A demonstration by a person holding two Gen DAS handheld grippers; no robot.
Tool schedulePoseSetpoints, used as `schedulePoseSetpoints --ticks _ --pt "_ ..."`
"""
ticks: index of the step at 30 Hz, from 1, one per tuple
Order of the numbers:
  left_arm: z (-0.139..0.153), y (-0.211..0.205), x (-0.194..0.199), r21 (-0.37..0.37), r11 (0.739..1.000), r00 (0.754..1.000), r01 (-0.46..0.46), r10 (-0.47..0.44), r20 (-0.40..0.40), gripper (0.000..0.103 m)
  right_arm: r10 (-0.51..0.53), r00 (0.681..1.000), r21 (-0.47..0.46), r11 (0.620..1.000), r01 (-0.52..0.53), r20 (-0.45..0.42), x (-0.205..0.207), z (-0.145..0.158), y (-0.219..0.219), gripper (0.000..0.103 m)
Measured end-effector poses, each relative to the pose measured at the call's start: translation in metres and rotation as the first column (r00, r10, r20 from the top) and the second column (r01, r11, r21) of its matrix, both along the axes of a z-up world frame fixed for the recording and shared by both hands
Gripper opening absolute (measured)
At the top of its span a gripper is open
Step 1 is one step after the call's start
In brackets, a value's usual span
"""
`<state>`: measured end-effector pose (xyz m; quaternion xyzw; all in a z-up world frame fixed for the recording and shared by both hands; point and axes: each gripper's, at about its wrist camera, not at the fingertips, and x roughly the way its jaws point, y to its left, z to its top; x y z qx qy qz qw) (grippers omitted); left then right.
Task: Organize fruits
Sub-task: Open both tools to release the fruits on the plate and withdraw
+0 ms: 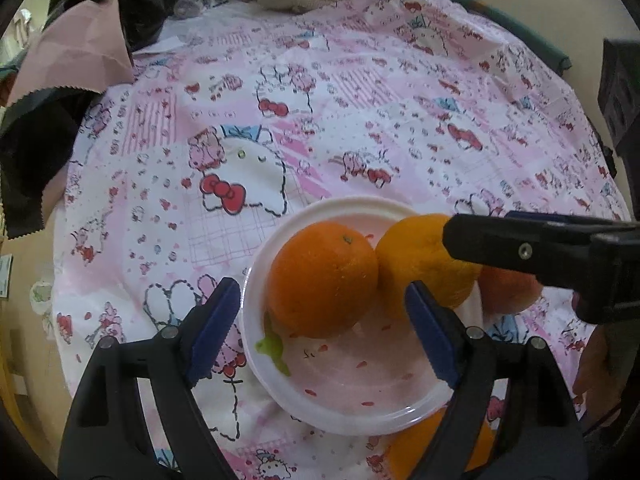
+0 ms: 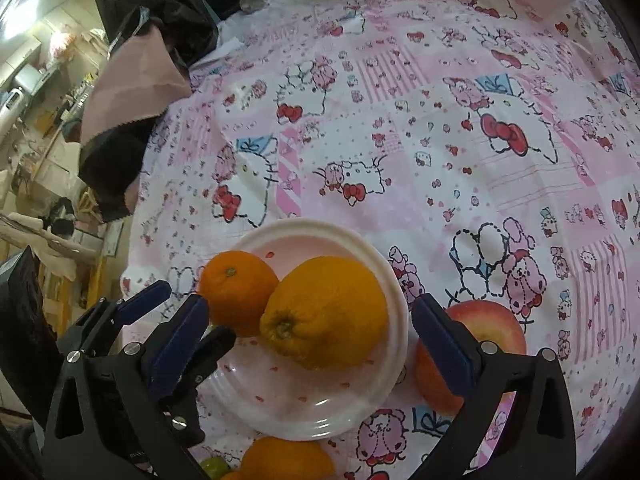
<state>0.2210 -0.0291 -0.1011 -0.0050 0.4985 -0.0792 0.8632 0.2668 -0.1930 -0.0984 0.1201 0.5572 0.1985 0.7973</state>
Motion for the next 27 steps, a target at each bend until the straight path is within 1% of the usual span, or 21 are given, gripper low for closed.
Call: schedulePoseSetpoints --ticks 6,9,11,13,16,18,20,23,26,27 --pt "0.032 0.003 -0.015 -0.028 0.999 0.998 -0.029 0.031 0.055 0.082 -0.022 0.998 0.018 1.0 0.021 0.056 -0.017 0.026 -0.012 0.103" --pt "0.046 0.004 -0.025 -0.041 0.998 0.996 -0.039 0.042 0.079 0.082 -0.043 0.995 -0.003 0.999 0.043 0.089 -0.03 0.036 -0.021 0.103" --pt "0.055 0.005 -0.035 -0.048 0.998 0.994 -0.043 0.047 0.096 0.082 -0.085 0.989 -0.065 0.994 0.093 0.121 -0.041 0.041 -0.028 0.103" --pt "0.063 0.005 -0.042 -0.044 0.998 0.993 -0.043 0.047 0.108 0.082 -0.134 0.983 -0.106 0.983 0.148 0.126 -0.05 0.042 -0.037 0.103" --pt "0.077 0.006 -0.062 -0.043 0.998 0.989 -0.049 0.054 0.138 0.082 -0.183 0.976 -0.104 0.975 0.195 0.115 -0.067 0.047 -0.049 0.103" --pt "0.084 0.008 -0.073 -0.055 0.997 0.987 -0.059 0.066 0.149 0.082 -0.207 0.969 -0.113 0.968 0.223 0.133 -0.081 0.053 -0.055 0.103" --pt "0.088 0.01 -0.086 -0.066 0.995 0.985 -0.075 0.085 0.152 0.082 -0.222 0.963 -0.129 0.962 0.242 0.151 -0.095 0.058 -0.058 0.103" --pt "0.09 0.014 -0.1 -0.085 0.992 0.984 -0.097 0.108 0.144 0.082 -0.261 0.954 -0.153 0.947 0.283 0.147 -0.113 0.06 -0.063 0.103" --pt "0.088 0.019 -0.112 -0.082 0.989 0.981 -0.126 0.136 0.135 0.082 -0.279 0.946 -0.207 0.928 0.309 0.163 -0.131 0.059 -0.066 0.103" --pt "0.086 0.021 -0.117 -0.08 0.987 0.981 -0.139 0.148 0.129 0.082 -0.279 0.947 -0.208 0.928 0.308 0.16 -0.136 0.058 -0.067 0.103"
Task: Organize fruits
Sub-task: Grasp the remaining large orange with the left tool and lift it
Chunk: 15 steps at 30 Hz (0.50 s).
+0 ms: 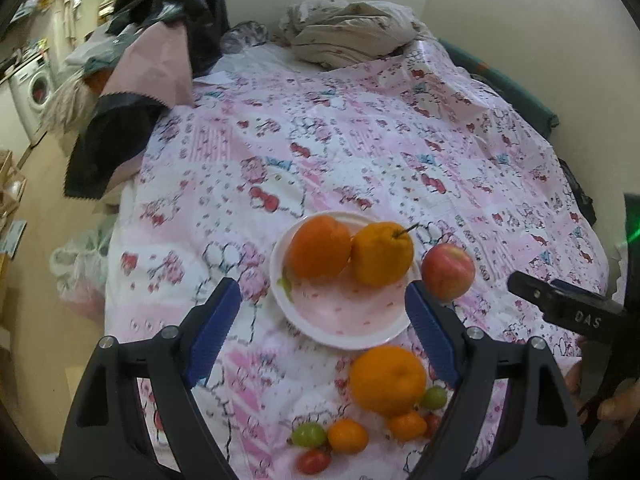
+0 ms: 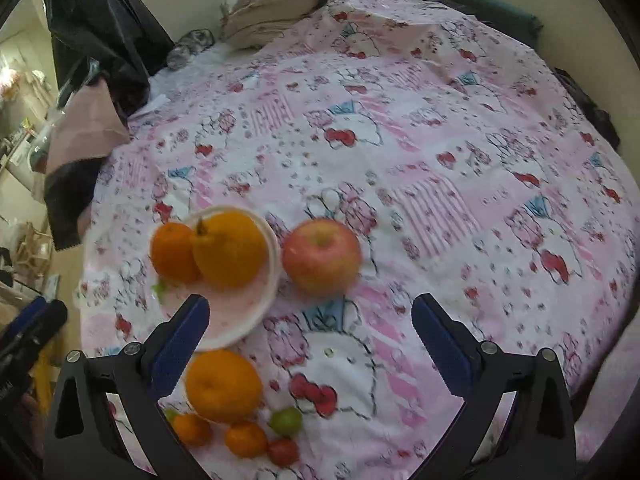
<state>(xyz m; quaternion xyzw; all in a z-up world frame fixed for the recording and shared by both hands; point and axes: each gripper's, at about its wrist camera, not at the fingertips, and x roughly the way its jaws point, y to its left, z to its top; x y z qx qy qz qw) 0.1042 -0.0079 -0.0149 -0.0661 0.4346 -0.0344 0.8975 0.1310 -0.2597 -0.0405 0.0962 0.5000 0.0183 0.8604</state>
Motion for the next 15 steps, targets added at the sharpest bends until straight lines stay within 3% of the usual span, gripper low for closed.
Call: schedulePoseSetpoints --ticks 7,15 --pt "-0.024 0.005 -0.015 -0.002 0.999 0.995 -0.046 0.045 -0.091 0.082 0.005 0.999 0.036 0.999 -0.004 -0.042 -0.023 -0.012 -0.01 0.103" --pt "-0.064 -0.03 -0.005 -0.059 0.998 0.966 0.001 -0.016 -0.259 0.082 0.0 0.998 0.107 0.994 0.007 -0.069 -0.026 -0.022 -0.025 0.103"
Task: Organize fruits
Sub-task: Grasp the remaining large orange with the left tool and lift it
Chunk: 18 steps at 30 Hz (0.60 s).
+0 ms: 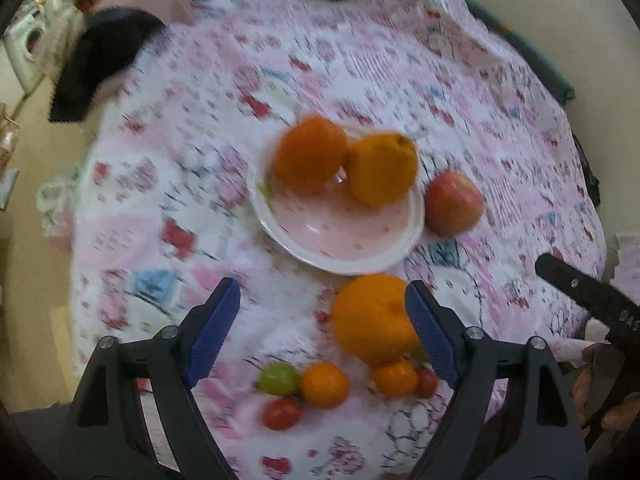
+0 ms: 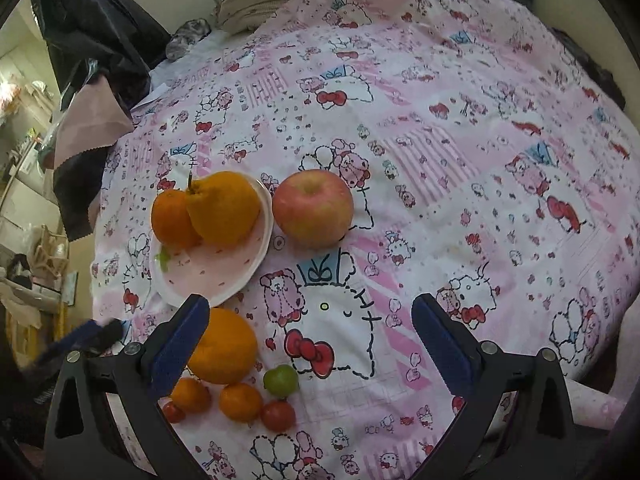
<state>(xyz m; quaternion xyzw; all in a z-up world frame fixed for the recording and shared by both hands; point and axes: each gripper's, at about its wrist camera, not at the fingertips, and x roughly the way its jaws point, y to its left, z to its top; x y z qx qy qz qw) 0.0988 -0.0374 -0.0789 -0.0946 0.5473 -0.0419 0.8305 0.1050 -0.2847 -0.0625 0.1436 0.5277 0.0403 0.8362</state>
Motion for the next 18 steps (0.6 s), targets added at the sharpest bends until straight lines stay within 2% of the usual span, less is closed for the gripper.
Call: schedulePoseSetpoints --ticks 2,6,11,14,18 --pt "-0.011 -0.012 0.001 -0.009 1.0 0.999 0.021 -0.022 -0.03 0.082 -0.007 1.0 0.035 0.999 0.007 -0.014 0.0 -0.004 -0.006 0.103" --pt "-0.033 -0.046 0.002 0.026 0.995 0.991 0.096 -0.093 -0.091 0.082 -0.044 0.998 0.097 0.994 0.048 -0.043 -0.001 -0.009 -0.018 0.103" --pt "-0.051 -0.081 0.009 0.123 0.975 0.976 0.185 -0.168 -0.135 0.082 -0.081 0.995 0.118 0.989 0.088 -0.062 0.003 -0.014 -0.031 0.103" --pt "-0.057 -0.093 0.013 0.176 0.963 0.973 0.202 -0.177 -0.149 0.082 -0.092 0.993 0.123 0.987 0.1 -0.069 0.006 -0.017 -0.036 0.103" --pt "-0.066 -0.096 0.02 0.184 0.964 0.972 0.192 -0.161 -0.171 0.084 -0.097 0.991 0.147 0.983 0.11 -0.096 0.009 -0.022 -0.039 0.103"
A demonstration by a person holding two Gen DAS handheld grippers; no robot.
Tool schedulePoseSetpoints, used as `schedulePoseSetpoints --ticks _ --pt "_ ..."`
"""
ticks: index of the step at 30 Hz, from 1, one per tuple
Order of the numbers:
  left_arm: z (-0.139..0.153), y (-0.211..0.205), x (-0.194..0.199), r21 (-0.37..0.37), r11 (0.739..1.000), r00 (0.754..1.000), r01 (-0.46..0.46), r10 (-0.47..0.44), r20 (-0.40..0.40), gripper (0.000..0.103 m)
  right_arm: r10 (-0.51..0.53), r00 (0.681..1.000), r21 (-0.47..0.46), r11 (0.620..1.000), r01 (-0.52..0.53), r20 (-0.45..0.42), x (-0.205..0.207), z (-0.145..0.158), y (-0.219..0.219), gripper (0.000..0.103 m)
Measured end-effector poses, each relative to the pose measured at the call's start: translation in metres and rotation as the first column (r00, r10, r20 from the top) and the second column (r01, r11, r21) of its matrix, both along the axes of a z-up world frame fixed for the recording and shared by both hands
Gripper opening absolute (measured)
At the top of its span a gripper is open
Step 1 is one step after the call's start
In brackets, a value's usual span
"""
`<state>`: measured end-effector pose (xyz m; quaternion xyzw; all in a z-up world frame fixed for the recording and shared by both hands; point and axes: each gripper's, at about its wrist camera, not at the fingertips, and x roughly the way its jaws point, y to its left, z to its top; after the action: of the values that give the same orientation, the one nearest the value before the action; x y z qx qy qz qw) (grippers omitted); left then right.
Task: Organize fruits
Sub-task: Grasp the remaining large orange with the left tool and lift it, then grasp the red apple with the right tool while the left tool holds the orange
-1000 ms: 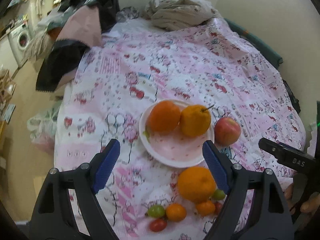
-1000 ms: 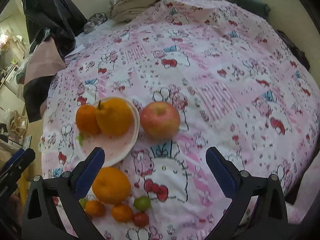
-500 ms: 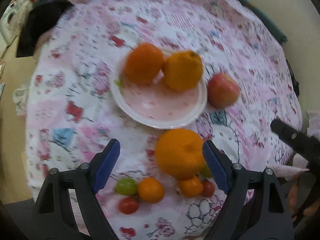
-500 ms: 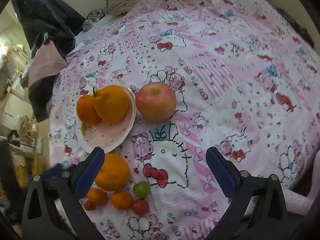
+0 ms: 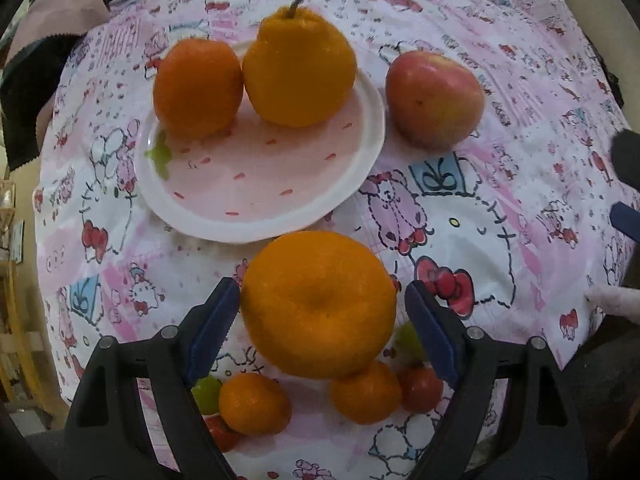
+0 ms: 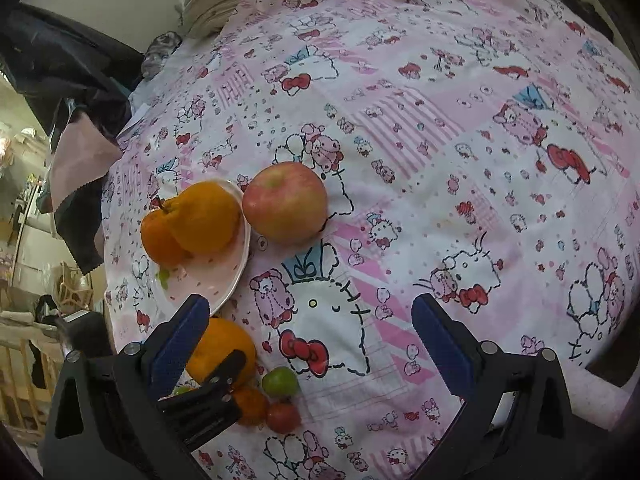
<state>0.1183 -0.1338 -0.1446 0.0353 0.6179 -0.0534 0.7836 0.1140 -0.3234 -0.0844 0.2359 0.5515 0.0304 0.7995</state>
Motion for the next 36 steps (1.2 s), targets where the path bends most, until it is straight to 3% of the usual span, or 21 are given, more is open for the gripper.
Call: schedulePoseSetpoints --ticks 7,18,30,36 --pt "-0.02 0.007 0.004 -0.022 0.999 0.998 -0.025 0.024 -0.051 0.085 0.018 1.0 0.009 1.0 -0.018 -0.003 0.002 -0.001 0.003 0.103" --pt "-0.012 0.015 0.002 -0.063 0.998 1.0 -0.003 0.002 -0.018 0.078 0.023 1.0 0.007 1.0 -0.023 -0.007 0.004 -0.003 0.005 0.103" --pt "0.057 0.043 -0.032 -0.115 0.993 0.997 0.0 0.009 0.075 0.077 0.013 1.0 0.009 1.0 -0.013 0.013 0.003 0.001 0.001 0.103" --pt "0.097 0.059 -0.034 -0.078 0.997 0.985 -0.007 0.02 0.172 0.077 0.016 0.999 0.01 1.0 -0.016 0.031 0.004 0.007 0.002 0.103"
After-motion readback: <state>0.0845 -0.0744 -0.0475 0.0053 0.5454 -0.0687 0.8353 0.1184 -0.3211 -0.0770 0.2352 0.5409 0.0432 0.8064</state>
